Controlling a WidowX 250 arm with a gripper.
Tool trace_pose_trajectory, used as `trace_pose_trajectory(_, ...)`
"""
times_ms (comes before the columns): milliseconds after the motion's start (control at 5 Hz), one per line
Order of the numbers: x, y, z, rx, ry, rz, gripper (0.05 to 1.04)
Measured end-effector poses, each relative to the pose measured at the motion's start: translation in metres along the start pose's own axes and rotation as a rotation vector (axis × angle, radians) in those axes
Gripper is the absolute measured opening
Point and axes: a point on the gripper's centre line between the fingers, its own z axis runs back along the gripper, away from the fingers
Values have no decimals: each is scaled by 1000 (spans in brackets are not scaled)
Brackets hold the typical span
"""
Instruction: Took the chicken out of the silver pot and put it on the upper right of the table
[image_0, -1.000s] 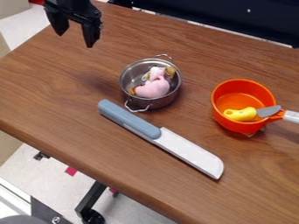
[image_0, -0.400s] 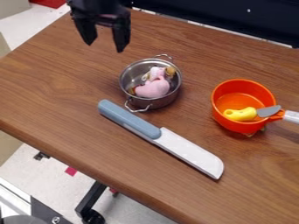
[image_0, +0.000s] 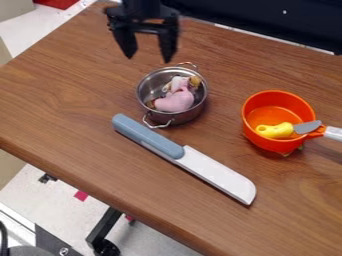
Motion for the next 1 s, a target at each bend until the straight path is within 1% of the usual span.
trace_pose_trajectory(200,3,-11,-13,-2,-12,-2,999)
trace_pose_trajectory(400,2,-18,-27,1,-9,6,999)
trace_pose_trajectory(600,4,-18,-38,-4,1,17,999)
trace_pose_trajectory(800,9,-19,-36,-10,-13,6,999)
trace_pose_trajectory(1000,11,-18,-36,-9,-30,4,950)
